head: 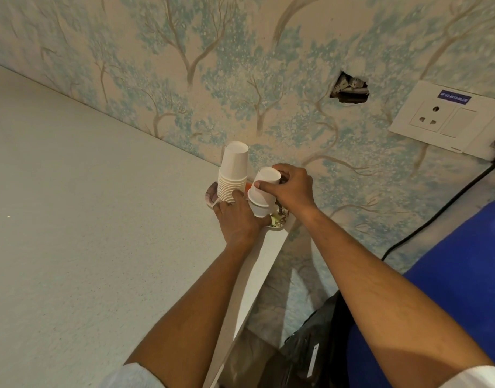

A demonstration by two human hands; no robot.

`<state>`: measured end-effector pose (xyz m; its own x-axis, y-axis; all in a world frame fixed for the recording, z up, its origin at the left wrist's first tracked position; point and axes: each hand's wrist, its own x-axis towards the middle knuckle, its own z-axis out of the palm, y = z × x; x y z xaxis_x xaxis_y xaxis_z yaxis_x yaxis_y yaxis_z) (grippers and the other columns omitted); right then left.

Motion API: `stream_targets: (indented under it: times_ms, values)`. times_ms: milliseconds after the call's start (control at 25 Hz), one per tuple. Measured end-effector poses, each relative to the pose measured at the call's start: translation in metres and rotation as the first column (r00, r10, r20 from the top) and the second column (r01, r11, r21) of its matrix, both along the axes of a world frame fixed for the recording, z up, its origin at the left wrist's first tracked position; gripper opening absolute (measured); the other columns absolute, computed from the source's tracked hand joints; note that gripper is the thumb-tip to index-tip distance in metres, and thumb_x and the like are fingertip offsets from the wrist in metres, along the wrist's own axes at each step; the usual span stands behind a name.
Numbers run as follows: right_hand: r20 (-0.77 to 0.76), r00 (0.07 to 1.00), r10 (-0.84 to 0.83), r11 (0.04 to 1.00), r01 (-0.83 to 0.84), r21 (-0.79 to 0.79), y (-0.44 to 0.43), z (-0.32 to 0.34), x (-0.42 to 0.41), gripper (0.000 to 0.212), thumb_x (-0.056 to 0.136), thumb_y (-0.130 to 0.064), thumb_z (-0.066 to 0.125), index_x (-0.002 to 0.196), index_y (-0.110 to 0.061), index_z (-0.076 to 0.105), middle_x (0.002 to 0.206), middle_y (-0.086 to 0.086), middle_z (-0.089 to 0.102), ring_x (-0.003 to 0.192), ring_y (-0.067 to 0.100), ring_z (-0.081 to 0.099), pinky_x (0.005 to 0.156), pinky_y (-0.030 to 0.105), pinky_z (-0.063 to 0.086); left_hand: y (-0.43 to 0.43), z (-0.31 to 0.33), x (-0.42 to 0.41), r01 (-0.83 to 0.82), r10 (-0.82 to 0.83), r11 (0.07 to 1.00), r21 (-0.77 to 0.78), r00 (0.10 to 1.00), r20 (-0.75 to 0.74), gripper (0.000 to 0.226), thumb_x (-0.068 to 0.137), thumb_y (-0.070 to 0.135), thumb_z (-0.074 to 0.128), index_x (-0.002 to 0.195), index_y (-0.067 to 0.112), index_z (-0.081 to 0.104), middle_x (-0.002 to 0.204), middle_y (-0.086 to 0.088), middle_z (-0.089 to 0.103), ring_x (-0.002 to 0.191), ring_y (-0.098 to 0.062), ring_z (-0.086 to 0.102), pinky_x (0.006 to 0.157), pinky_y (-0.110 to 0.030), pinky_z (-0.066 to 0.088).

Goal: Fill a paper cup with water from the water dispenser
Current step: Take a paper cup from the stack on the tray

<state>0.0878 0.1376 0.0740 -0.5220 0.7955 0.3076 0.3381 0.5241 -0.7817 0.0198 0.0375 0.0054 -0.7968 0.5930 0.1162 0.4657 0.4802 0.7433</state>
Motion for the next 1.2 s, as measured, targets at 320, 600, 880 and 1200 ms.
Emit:
stream_targets:
  times_ms: [320, 600, 880, 1200]
  values:
    - [-0.117, 0.993, 0.010, 1.000, -0.010, 0.007, 0.001, 0.026, 0.008, 0.032, 0.069, -0.031, 0.095, 0.095, -0.028, 0.075, 0.088, -0.017, 0.074, 0.088, 0.011, 0.074, 0.084, 0.034, 0.063, 0.001, -0.003, -0.001, 0.025, -0.027, 0.999, 0.039, 0.999, 0.037, 0.072, 0.074, 0.052, 0.088, 0.133, 0.023, 0.057, 0.144, -0.004, 0.059, 0.142, -0.033, 0.046, 0.125, -0.052, 0.033]
    - [-0.214, 0.976, 0.041, 0.998, -0.031, 0.052, -0.011, 0.042, 0.029, 0.036, 0.072, -0.032, 0.093, 0.103, -0.022, 0.076, 0.099, -0.012, 0.077, 0.098, 0.010, 0.075, 0.083, 0.023, 0.062, 0.002, -0.002, -0.001, 0.027, -0.027, 1.000, -0.004, 1.000, -0.014, 0.066, 0.076, 0.047, 0.089, 0.132, 0.021, 0.066, 0.141, -0.004, 0.064, 0.139, -0.032, 0.051, 0.122, -0.053, 0.038]
    - [-0.275, 0.961, 0.033, 0.999, -0.030, 0.016, -0.022, 0.040, 0.057, 0.037, 0.073, -0.025, 0.094, 0.106, -0.020, 0.078, 0.100, -0.009, 0.078, 0.099, 0.011, 0.075, 0.085, 0.024, 0.061, -0.008, -0.003, -0.003, 0.011, -0.010, 0.999, 0.040, 1.000, -0.025, 0.077, 0.073, 0.050, 0.091, 0.135, 0.018, 0.058, 0.145, -0.007, 0.061, 0.141, -0.035, 0.050, 0.120, -0.053, 0.043]
    - [-0.477, 0.879, 0.011, 0.996, -0.051, -0.069, -0.057, 0.044, 0.093, 0.033, 0.076, -0.023, 0.092, 0.107, -0.023, 0.079, 0.104, -0.012, 0.080, 0.100, 0.006, 0.075, 0.088, 0.028, 0.062, -0.049, 0.023, 0.016, 0.088, -0.055, 0.968, 0.235, 0.988, -0.143, 0.068, 0.075, 0.055, 0.089, 0.129, 0.018, 0.070, 0.142, -0.012, 0.064, 0.132, -0.020, 0.050, 0.096, -0.037, 0.052]
